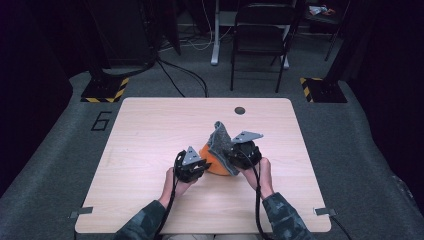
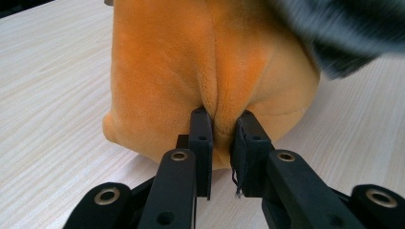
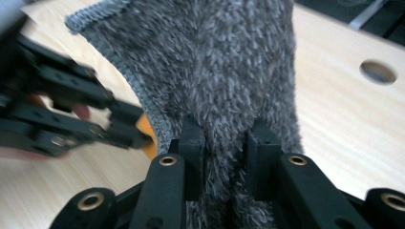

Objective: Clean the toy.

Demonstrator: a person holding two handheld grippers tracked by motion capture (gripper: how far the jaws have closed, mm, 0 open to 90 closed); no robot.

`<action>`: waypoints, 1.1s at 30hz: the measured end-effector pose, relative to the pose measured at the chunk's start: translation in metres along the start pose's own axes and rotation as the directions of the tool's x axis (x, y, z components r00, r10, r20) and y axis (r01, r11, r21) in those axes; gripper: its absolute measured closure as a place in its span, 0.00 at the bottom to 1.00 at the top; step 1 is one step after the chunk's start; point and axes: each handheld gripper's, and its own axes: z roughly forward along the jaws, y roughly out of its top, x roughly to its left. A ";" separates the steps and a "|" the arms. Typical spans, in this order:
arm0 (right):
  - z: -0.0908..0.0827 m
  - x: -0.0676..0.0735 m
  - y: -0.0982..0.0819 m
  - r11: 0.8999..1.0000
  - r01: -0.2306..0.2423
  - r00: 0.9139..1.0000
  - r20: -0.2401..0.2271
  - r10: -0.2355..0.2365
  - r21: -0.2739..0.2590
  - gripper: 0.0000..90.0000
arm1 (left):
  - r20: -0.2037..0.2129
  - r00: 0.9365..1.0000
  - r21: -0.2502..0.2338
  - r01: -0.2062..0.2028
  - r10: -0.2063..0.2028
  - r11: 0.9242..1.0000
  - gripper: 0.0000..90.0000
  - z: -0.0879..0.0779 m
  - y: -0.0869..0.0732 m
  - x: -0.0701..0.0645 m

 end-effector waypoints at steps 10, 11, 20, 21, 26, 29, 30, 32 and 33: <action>0.007 -0.014 -0.009 0.999 -0.027 0.999 0.039 0.026 0.041 0.80 | 0.004 1.000 -0.002 0.004 -0.004 1.000 0.88 0.001 0.000 -0.001; 0.008 -0.016 -0.010 0.998 -0.029 0.999 0.042 0.027 0.049 0.80 | 0.002 1.000 -0.003 -0.002 0.002 1.000 0.88 0.001 0.000 0.000; 0.016 -0.041 -0.027 0.989 -0.100 0.994 0.058 0.094 0.110 0.79 | 0.006 1.000 -0.007 0.010 -0.010 1.000 0.88 0.002 -0.001 0.001; 0.017 -0.044 -0.029 0.988 -0.099 0.994 0.060 0.092 0.116 0.79 | 0.008 1.000 -0.004 0.008 -0.008 1.000 0.88 0.001 -0.001 0.001; 0.027 -0.057 -0.044 0.973 -0.143 0.987 0.095 0.128 0.179 0.79 | 0.001 1.000 -0.007 0.011 -0.011 1.000 0.88 0.002 -0.002 0.002; 0.036 -0.067 -0.055 0.954 -0.193 0.981 0.070 0.181 0.230 0.78 | 0.008 1.000 0.000 0.012 -0.012 1.000 0.89 0.001 -0.002 0.003; 0.037 -0.069 -0.057 0.950 -0.194 0.981 0.076 0.181 0.244 0.78 | 0.004 1.000 0.000 0.012 -0.012 1.000 0.89 0.001 -0.002 0.003; 0.039 -0.071 -0.059 0.944 -0.196 0.980 0.090 0.178 0.265 0.79 | 0.005 1.000 -0.002 0.017 -0.017 1.000 0.89 0.001 -0.002 0.004; 0.037 -0.072 -0.058 0.945 -0.193 0.980 0.098 0.173 0.262 0.80 | 0.003 1.000 -0.003 0.018 -0.018 1.000 0.88 0.001 -0.002 0.004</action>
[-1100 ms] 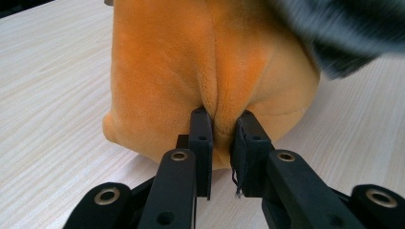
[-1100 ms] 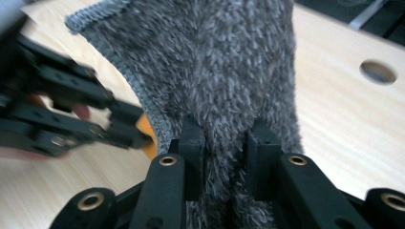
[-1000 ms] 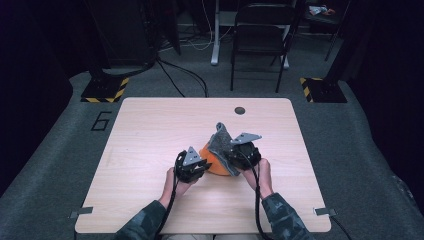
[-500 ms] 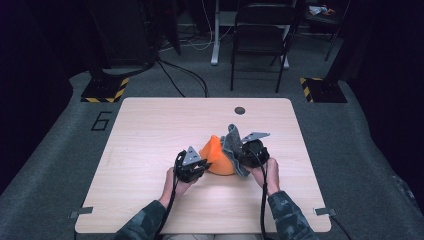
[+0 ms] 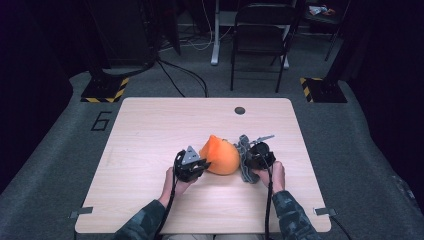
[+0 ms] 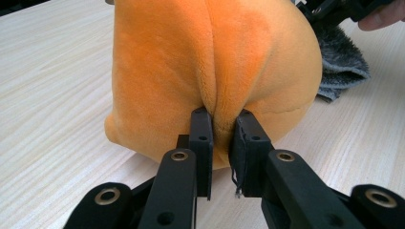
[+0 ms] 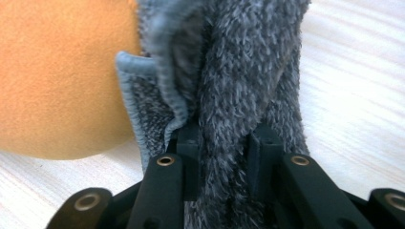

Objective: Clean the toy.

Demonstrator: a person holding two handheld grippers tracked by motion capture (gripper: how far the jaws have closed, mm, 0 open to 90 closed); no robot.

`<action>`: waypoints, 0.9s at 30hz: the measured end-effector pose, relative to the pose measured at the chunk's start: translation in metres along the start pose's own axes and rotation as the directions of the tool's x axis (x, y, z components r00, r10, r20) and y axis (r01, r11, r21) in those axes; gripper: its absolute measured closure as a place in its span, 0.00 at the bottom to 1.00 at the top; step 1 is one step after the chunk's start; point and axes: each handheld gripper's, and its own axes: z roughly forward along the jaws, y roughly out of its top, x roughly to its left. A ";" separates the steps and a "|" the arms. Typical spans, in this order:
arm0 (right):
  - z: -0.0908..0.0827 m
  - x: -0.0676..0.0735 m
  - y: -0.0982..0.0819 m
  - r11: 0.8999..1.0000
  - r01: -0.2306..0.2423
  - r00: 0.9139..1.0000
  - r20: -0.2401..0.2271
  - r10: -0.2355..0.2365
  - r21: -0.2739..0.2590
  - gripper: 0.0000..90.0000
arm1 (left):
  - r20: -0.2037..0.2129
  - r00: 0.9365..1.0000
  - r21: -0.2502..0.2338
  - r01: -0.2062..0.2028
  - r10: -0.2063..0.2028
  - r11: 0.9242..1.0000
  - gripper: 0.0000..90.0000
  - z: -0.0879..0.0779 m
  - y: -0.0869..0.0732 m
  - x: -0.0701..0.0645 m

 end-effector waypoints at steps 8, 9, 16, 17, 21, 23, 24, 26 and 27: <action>-0.039 0.005 0.014 0.989 -0.004 1.000 -0.009 0.003 -0.148 0.81 | -0.008 1.000 -0.003 -0.001 0.001 1.000 0.88 0.000 0.000 0.002; -0.045 0.007 0.016 0.984 -0.008 1.000 -0.021 0.004 -0.177 0.81 | -0.011 1.000 -0.007 0.001 -0.001 1.000 0.88 0.000 0.000 0.002; -0.041 0.039 0.024 0.986 0.086 0.992 -0.084 -0.099 -0.140 0.81 | -0.011 1.000 0.005 0.001 -0.001 1.000 0.88 -0.002 -0.001 0.003; -0.038 0.042 0.023 0.986 0.092 0.993 -0.065 -0.101 -0.140 0.81 | -0.012 1.000 0.005 0.001 -0.001 1.000 0.87 -0.002 -0.001 0.004; -0.036 0.040 0.021 0.985 0.081 0.994 -0.063 -0.091 -0.152 0.81 | -0.006 1.000 0.011 -0.019 0.019 1.000 0.76 -0.005 0.003 0.004; -0.034 0.038 0.020 0.985 0.074 0.995 -0.059 -0.084 -0.155 0.81 | -0.023 0.999 0.019 -0.048 0.049 0.999 0.65 -0.006 0.005 0.002; -0.033 0.037 0.020 0.986 0.067 0.995 -0.057 -0.077 -0.156 0.81 | -0.027 0.998 0.027 -0.062 0.063 0.998 0.61 -0.007 0.006 0.001; -0.032 0.036 0.019 0.985 0.069 0.995 -0.057 -0.079 -0.160 0.81 | -0.048 0.994 0.044 -0.093 0.095 0.995 0.54 -0.004 0.007 -0.001; -0.032 0.036 0.019 0.985 0.070 0.995 -0.055 -0.080 -0.160 0.81 | -0.039 0.993 0.066 -0.107 0.110 0.992 0.51 -0.003 0.007 -0.002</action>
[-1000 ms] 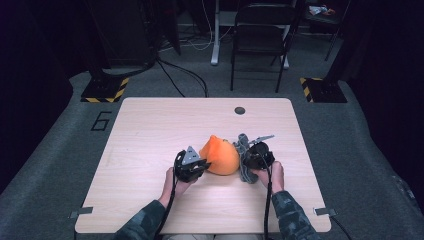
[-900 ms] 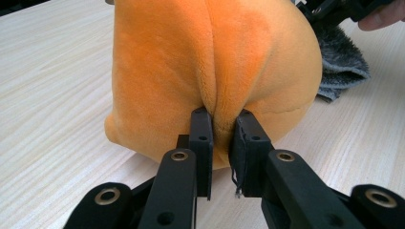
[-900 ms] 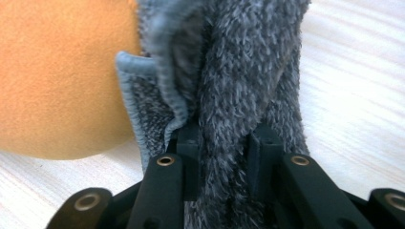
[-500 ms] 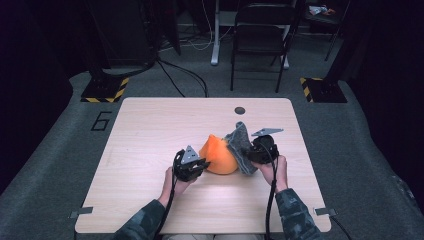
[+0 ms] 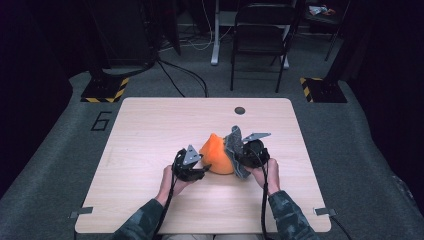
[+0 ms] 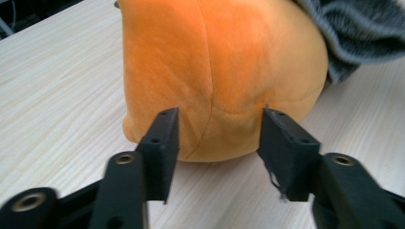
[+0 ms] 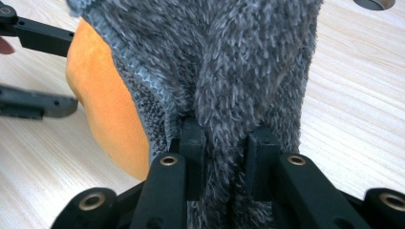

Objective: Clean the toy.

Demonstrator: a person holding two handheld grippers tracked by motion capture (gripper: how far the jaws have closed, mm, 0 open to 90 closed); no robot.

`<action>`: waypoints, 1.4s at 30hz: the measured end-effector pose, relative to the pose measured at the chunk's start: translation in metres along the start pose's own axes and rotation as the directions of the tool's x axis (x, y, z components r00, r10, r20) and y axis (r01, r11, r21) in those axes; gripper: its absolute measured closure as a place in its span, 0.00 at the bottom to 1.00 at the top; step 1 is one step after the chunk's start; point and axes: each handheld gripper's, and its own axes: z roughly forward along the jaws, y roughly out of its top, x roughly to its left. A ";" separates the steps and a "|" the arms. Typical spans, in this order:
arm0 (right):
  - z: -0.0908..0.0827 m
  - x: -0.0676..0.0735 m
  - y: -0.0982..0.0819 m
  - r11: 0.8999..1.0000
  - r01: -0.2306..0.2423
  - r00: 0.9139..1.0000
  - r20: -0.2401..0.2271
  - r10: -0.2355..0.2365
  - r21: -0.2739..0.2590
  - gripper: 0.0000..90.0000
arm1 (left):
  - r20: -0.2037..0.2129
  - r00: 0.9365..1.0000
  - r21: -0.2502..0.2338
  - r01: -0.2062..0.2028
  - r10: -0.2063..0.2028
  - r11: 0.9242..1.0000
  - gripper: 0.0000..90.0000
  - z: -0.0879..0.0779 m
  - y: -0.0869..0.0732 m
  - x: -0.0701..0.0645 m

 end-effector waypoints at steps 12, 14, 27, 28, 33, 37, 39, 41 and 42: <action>-0.001 0.003 0.002 1.000 0.014 1.000 0.013 -0.014 -0.019 0.81 | -0.044 0.998 -0.027 0.037 -0.038 0.999 0.82 0.008 -0.005 -0.005; -0.005 0.003 0.003 0.999 0.005 1.000 0.027 -0.004 -0.033 0.81 | -0.041 0.998 -0.037 0.055 -0.057 0.998 0.85 0.006 -0.004 -0.004; -0.033 0.026 0.022 0.988 0.051 0.998 -0.039 -0.058 -0.148 0.81 | 0.026 0.992 -0.033 0.123 -0.122 0.992 0.89 -0.005 0.009 -0.011; -0.029 0.029 0.021 0.988 0.065 0.997 -0.039 -0.071 -0.137 0.81 | 0.025 0.993 -0.031 0.115 -0.114 0.993 0.89 -0.004 0.009 -0.012; -0.012 0.032 0.014 0.991 0.098 0.995 0.003 -0.098 -0.088 0.81 | 0.027 0.995 -0.021 0.098 -0.097 0.995 0.89 -0.001 0.006 -0.011; -0.011 0.027 0.013 0.993 0.098 0.995 0.019 -0.097 -0.072 0.81 | 0.033 0.995 -0.027 0.098 -0.098 0.995 0.88 0.000 0.004 -0.009; -0.010 0.023 0.011 0.994 0.087 0.996 0.017 -0.086 -0.064 0.81 | 0.036 0.994 -0.025 0.105 -0.104 0.994 0.88 0.000 0.004 -0.007; -0.008 0.020 0.009 0.996 0.067 0.997 0.026 -0.066 -0.051 0.81 | 0.032 0.994 -0.030 0.105 -0.104 0.994 0.88 0.001 0.003 -0.006; -0.006 0.018 0.008 0.997 0.060 0.998 0.025 -0.059 -0.052 0.81 | 0.034 0.993 -0.032 0.113 -0.112 0.993 0.88 0.002 0.002 -0.005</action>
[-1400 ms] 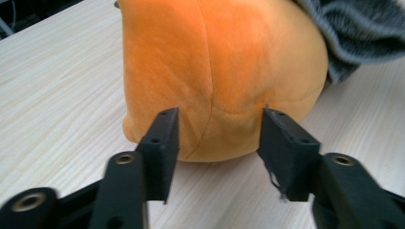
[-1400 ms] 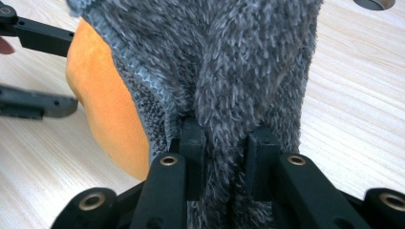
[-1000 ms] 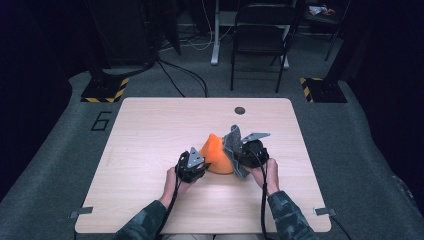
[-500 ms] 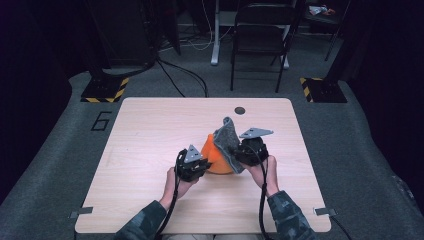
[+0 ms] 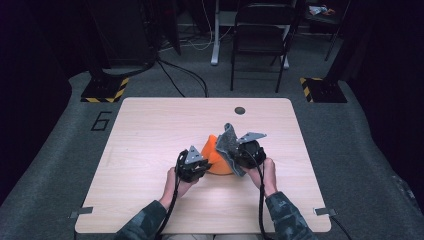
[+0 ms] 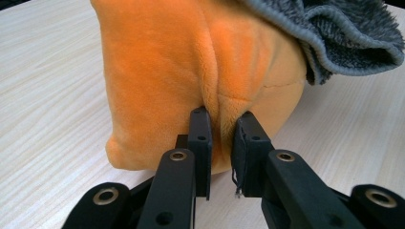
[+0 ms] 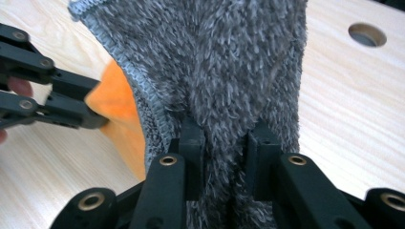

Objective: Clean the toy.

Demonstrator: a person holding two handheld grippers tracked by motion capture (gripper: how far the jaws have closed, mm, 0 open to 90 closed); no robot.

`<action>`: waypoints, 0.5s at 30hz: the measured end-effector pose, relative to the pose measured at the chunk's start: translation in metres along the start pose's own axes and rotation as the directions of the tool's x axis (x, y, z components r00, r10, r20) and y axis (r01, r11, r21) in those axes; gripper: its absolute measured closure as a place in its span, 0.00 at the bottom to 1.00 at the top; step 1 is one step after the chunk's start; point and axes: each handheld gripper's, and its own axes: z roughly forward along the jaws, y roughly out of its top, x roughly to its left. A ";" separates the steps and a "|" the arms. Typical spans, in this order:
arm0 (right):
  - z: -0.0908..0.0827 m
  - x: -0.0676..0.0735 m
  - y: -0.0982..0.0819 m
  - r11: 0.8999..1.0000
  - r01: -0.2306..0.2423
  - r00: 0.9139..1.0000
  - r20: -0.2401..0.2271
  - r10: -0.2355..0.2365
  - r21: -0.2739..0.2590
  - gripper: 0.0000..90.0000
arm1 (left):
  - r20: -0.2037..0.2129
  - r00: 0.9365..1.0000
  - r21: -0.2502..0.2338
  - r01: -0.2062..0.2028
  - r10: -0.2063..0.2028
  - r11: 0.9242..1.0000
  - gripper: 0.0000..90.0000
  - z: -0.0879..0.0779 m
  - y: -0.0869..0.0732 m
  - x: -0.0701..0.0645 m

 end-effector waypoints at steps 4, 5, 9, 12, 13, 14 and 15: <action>0.003 -0.008 -0.004 1.000 -0.008 1.000 0.002 0.008 0.027 0.81 | 0.007 1.000 0.004 0.002 -0.002 1.000 0.88 0.000 0.000 0.002; 0.004 -0.009 -0.004 1.000 -0.008 1.000 0.006 0.008 0.023 0.81 | 0.003 1.000 0.000 0.002 -0.002 1.000 0.88 0.000 -0.001 0.001; 0.006 -0.015 -0.008 0.999 -0.028 1.000 0.007 0.028 0.047 0.81 | 0.004 1.000 0.002 0.002 -0.002 1.000 0.88 0.000 -0.001 0.002; 0.009 -0.018 -0.011 0.997 -0.047 0.999 0.014 0.046 0.064 0.80 | 0.000 1.000 -0.001 0.001 -0.001 1.000 0.88 0.000 -0.001 0.001; 0.010 -0.021 -0.012 0.997 -0.044 0.999 0.012 0.043 0.068 0.80 | -0.001 1.000 -0.002 0.002 -0.002 1.000 0.88 0.000 -0.001 0.001; 0.011 -0.021 -0.014 0.996 -0.053 0.999 0.016 0.052 0.077 0.80 | -0.001 1.000 -0.002 0.002 -0.002 1.000 0.88 0.000 -0.001 0.001; 0.012 -0.023 -0.015 0.995 -0.053 0.998 0.021 0.052 0.086 0.80 | -0.001 1.000 -0.002 0.000 0.000 1.000 0.88 0.000 -0.001 0.001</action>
